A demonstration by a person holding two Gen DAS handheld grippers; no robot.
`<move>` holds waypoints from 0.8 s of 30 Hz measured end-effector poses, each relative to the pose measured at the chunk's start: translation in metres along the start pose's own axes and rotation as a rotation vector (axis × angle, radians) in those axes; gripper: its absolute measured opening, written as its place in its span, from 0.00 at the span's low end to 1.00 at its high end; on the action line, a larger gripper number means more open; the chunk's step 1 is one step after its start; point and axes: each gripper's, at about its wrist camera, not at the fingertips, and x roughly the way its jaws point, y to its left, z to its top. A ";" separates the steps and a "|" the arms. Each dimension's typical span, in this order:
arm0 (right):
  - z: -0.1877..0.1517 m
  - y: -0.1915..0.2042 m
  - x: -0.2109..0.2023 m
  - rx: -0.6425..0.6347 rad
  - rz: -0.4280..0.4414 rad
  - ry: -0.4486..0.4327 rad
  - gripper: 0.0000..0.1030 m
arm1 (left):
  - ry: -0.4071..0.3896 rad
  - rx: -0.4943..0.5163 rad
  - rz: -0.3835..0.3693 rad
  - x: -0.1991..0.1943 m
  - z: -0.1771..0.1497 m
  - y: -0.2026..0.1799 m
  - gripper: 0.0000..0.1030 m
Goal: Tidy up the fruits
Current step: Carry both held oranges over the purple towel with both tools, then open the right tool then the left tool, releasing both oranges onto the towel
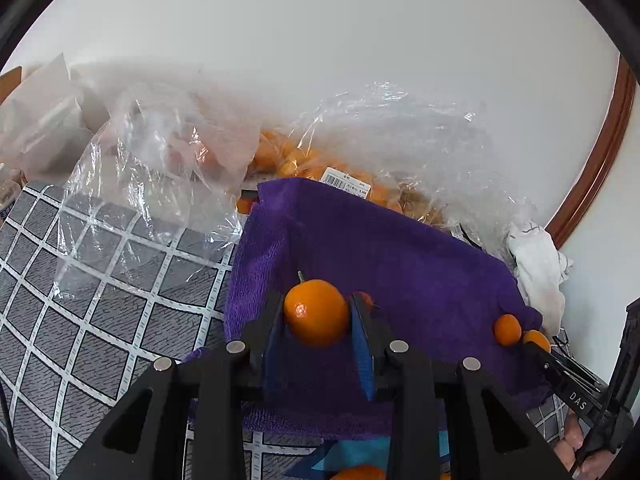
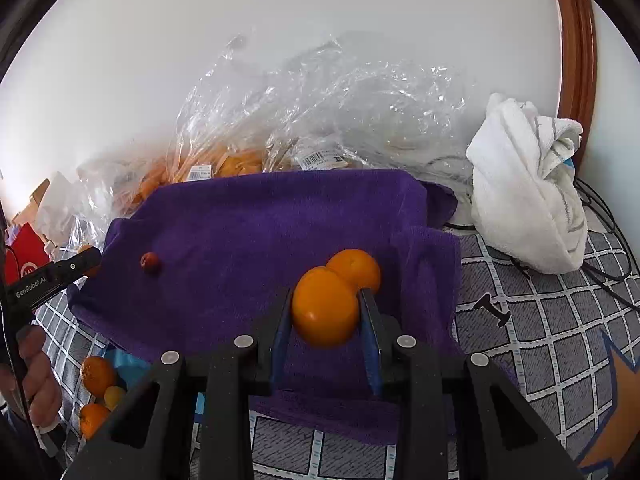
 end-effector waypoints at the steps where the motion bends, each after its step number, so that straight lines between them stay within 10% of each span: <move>1: -0.001 0.001 0.002 -0.003 -0.001 0.007 0.31 | 0.000 0.004 0.005 0.001 -0.001 -0.001 0.30; 24: -0.013 0.011 0.024 -0.085 -0.055 0.063 0.31 | 0.054 0.186 0.082 0.023 -0.018 -0.031 0.30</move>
